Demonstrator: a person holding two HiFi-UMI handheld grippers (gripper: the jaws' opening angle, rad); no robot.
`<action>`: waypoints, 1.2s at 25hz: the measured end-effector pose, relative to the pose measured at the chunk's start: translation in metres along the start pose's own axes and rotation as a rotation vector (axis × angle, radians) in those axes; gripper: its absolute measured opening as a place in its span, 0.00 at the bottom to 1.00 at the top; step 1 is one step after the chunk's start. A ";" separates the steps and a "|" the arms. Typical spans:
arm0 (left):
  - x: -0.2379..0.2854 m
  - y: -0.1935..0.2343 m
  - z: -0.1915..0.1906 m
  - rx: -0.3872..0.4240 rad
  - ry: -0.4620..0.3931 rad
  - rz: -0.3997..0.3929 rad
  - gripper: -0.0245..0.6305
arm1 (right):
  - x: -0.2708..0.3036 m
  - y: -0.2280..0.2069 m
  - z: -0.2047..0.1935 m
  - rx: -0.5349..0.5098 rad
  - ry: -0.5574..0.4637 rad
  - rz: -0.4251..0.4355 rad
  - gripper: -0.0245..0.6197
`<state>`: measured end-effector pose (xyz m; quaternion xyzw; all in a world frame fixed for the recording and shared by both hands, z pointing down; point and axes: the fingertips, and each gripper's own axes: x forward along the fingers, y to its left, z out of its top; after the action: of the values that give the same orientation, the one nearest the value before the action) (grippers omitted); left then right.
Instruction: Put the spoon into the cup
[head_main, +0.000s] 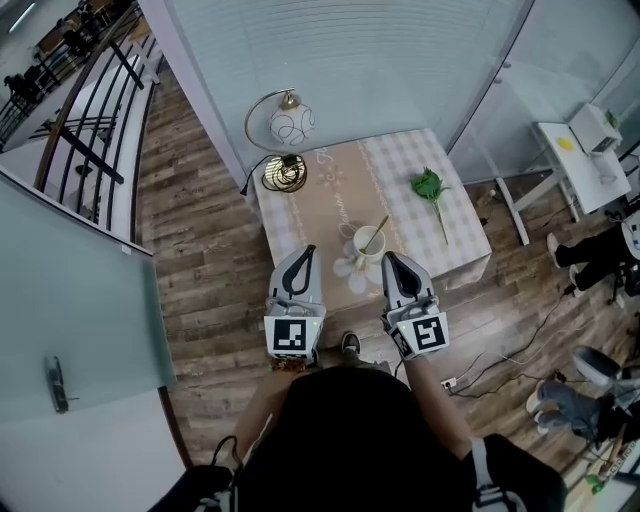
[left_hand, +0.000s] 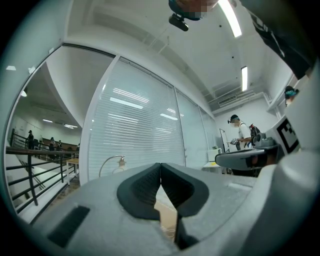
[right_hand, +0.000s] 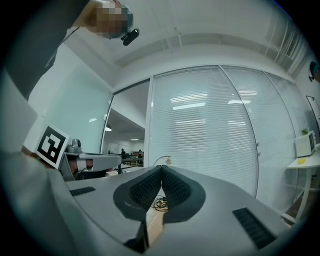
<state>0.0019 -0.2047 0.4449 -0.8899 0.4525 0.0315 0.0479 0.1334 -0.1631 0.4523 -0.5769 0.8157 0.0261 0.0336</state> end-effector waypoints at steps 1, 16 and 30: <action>0.000 0.000 0.000 -0.007 -0.004 0.001 0.06 | -0.001 -0.001 -0.001 -0.001 0.003 -0.003 0.05; 0.005 0.000 -0.006 0.017 0.025 -0.013 0.06 | -0.003 -0.014 -0.018 -0.005 0.058 -0.030 0.05; 0.005 -0.001 -0.008 0.011 0.032 -0.017 0.06 | 0.000 -0.013 -0.021 -0.017 0.075 -0.024 0.05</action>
<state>0.0058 -0.2092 0.4524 -0.8938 0.4459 0.0145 0.0457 0.1447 -0.1692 0.4736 -0.5874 0.8092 0.0110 -0.0017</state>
